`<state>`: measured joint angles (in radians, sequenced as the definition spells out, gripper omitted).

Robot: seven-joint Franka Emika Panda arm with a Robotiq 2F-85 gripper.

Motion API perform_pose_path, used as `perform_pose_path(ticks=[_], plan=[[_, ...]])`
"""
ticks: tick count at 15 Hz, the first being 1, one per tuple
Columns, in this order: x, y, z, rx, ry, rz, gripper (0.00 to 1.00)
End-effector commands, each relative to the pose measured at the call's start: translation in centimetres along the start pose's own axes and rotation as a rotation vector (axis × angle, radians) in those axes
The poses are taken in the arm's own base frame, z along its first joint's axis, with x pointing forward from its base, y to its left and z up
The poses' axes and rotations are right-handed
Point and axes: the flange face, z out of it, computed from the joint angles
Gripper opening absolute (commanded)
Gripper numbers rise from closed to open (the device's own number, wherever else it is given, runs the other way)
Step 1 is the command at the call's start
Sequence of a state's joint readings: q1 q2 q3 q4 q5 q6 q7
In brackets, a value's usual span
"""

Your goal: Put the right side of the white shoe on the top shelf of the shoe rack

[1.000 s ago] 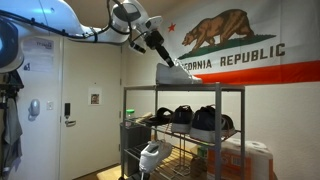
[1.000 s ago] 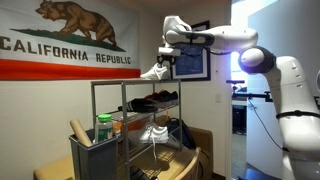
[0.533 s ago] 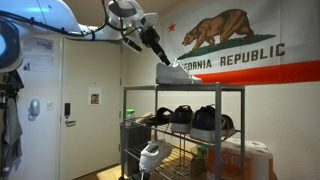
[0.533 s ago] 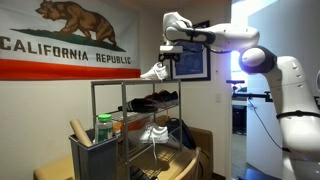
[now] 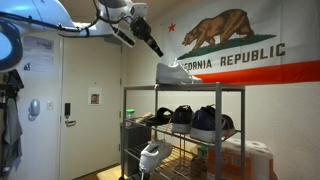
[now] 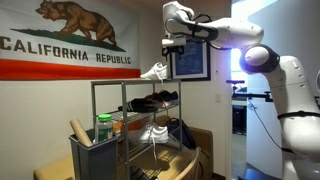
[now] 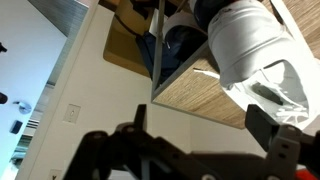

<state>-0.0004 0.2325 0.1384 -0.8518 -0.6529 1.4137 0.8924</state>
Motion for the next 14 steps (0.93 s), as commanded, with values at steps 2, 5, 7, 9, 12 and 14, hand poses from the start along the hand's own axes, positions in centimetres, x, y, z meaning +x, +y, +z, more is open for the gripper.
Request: perform_pose_path(ticks=[2, 5, 7, 9, 12, 14], plan=[[-0.9, 1.4, -2.3, -0.073, -0.011, -0.022, 1.0], [-2.2, 2.8, -2.6, -0.159, -0.095, -0.082, 1.0], [-2.9, 3.9, -2.6, -0.211, -0.151, -0.121, 1.0], [-3.3, 5.0, -2.5, -0.245, -0.209, -0.165, 1.0], [-3.6, 6.4, -2.3, -0.271, -0.272, -0.226, 1.0], [-3.8, 7.0, -2.1, -0.269, -0.296, -0.271, 1.0]])
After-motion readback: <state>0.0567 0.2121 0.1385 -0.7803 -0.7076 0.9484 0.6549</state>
